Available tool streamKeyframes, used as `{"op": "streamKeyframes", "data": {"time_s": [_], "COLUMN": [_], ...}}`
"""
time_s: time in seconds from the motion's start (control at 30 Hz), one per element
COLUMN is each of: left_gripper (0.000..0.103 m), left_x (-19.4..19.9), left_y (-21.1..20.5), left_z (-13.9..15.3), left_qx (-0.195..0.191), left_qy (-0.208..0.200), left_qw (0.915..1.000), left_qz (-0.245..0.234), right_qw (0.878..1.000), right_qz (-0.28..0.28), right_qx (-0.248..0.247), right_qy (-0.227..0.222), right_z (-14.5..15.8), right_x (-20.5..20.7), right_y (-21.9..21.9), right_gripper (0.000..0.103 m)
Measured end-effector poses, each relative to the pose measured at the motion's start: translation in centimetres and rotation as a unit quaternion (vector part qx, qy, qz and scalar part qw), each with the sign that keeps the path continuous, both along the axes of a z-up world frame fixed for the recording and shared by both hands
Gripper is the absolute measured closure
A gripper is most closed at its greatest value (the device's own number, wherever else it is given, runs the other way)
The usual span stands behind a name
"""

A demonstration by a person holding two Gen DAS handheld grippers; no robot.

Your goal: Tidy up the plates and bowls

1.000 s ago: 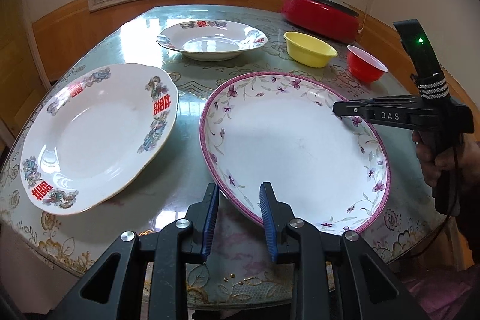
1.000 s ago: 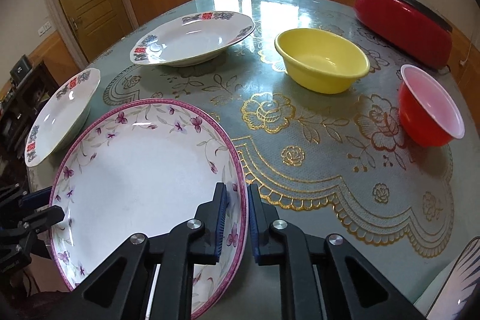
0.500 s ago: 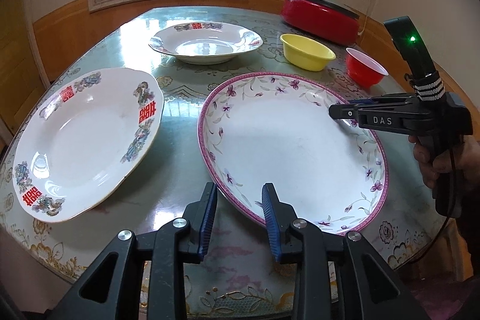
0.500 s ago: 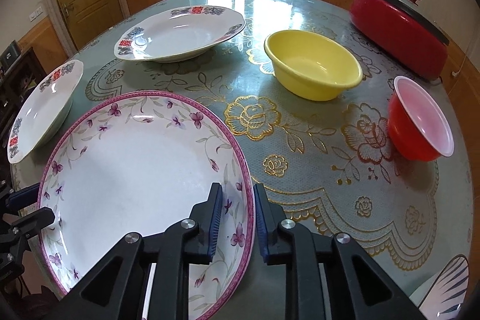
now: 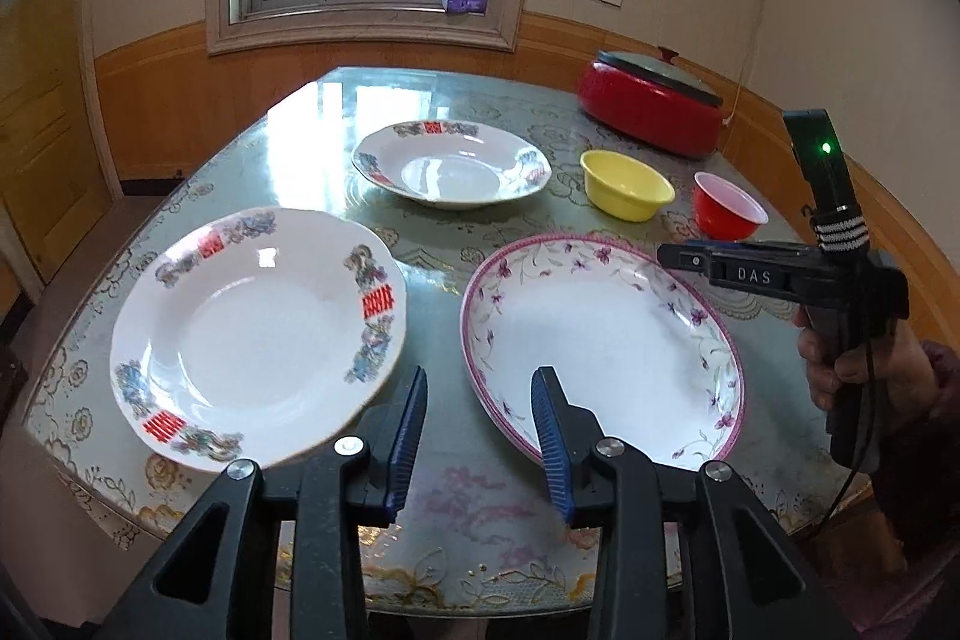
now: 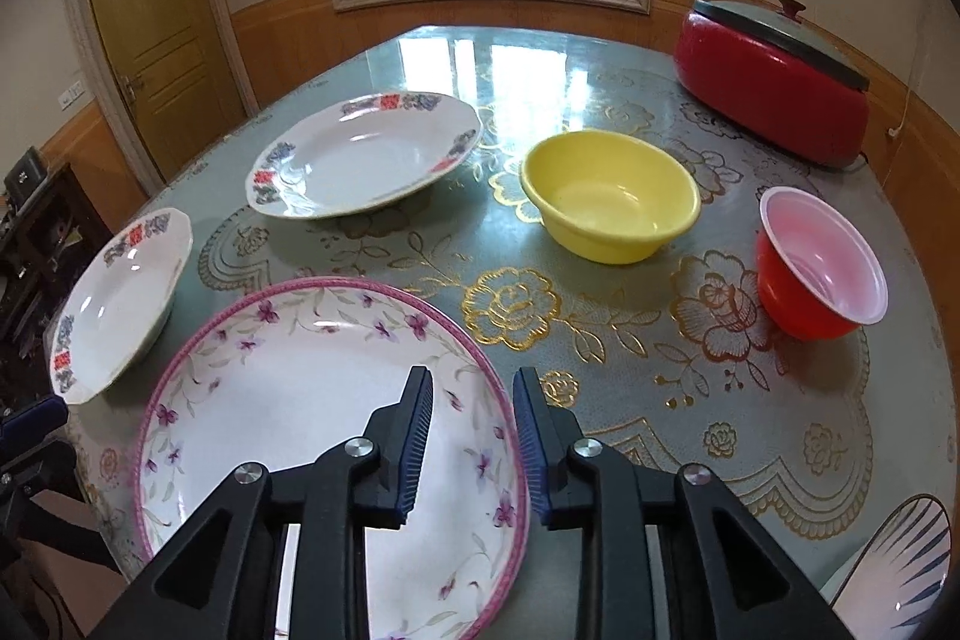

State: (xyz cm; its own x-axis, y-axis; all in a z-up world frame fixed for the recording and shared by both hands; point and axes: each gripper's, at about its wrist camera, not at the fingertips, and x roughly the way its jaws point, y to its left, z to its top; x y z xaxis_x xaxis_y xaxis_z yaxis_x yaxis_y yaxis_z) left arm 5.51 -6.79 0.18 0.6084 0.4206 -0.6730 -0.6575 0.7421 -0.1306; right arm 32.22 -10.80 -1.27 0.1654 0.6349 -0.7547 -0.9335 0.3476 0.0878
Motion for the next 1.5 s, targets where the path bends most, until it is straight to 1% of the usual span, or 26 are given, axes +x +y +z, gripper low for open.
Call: {"op": "streamKeyframes", "data": {"time_s": [0.07,0.13,0.2,0.23,0.37,0.5,0.6,0.67,0.8,0.9,1.17,1.23,1.3,1.33,1.37,1.4,1.43,1.5], "left_gripper": [0.061,0.06,0.06,0.06,0.059,0.052,0.045,0.044,0.044,0.044,0.045,0.047,0.059,0.061,0.063,0.064,0.064,0.066], "left_x": [-0.6,-1.4,-2.3,-2.8,-5.1,-7.2,-8.8,-9.6,-10.1,-9.7,-7.6,-7.2,-6.7,-6.4,-6.2,-6.1,-6.1,-6.4], "left_y": [1.2,2.9,4.8,5.8,9.7,13.6,16.5,18.1,20.9,22.0,23.8,24.0,24.1,24.1,23.9,23.7,23.6,23.6], "left_z": [0.9,1.4,1.8,2.0,2.7,2.3,1.4,0.7,-1.3,-2.6,-4.9,-5.4,-5.9,-6.1,-6.2,-6.3,-6.4,-6.6], "left_qx": [0.014,0.021,0.025,0.027,0.032,0.036,0.027,0.02,-0.001,-0.012,-0.042,-0.05,-0.058,-0.059,-0.056,-0.046,-0.039,-0.04], "left_qy": [-0.006,-0.009,-0.011,-0.011,-0.017,-0.007,-0.003,0.001,0.014,0.02,0.027,0.03,0.032,0.037,0.042,0.047,0.049,0.047], "left_qw": [0.9999,0.9996,0.9994,0.9994,0.999,0.9989,0.9992,0.9995,0.9999,0.9996,0.9956,0.9939,0.9918,0.9909,0.9903,0.9907,0.991,0.9917], "left_qz": [0.006,0.015,0.021,0.021,0.024,0.03,0.029,0.024,0.007,-0.015,-0.08,-0.093,-0.109,-0.115,-0.12,-0.119,-0.118,-0.113], "right_qw": [1.0,0.998,0.995,0.992,0.98,0.976,0.979,0.98,0.985,0.986,0.987,0.991,0.994,0.996,0.997,0.999,0.999,1.0], "right_qz": [0.019,0.044,0.065,0.079,0.113,0.111,0.098,0.084,0.039,0.021,0.002,-0.01,-0.017,-0.015,-0.011,-0.009,-0.006,-0.001], "right_qx": [0.011,0.02,0.026,0.03,0.046,0.036,0.02,0.014,-0.006,-0.015,-0.026,-0.027,-0.029,-0.031,-0.029,-0.026,-0.022,-0.016], "right_qy": [0.014,0.03,0.067,0.09,0.159,0.182,0.177,0.177,0.166,0.165,0.159,0.133,0.107,0.087,0.066,0.045,0.037,0.027], "right_z": [0.4,0.6,0.6,0.6,0.3,-0.6,-1.4,-1.9,-2.9,-3.3,-4.0,-4.3,-4.4,-4.6,-4.6,-4.7,-4.8,-4.9], "right_x": [-1.1,-2.6,-3.9,-4.7,-8.5,-11.9,-13.6,-14.2,-14.9,-15.3,-17.4,-17.7,-18.0,-18.3,-18.7,-19.0,-19.1,-19.2], "right_y": [0.4,1.1,2.0,2.5,4.9,7.2,8.2,8.4,8.2,8.0,10.1,10.8,11.4,11.7,11.8,11.9,11.9,11.8], "right_gripper": [0.075,0.075,0.074,0.074,0.074,0.072,0.068,0.068,0.067,0.065,0.063,0.061,0.061,0.061,0.061,0.06,0.057,0.057]}}
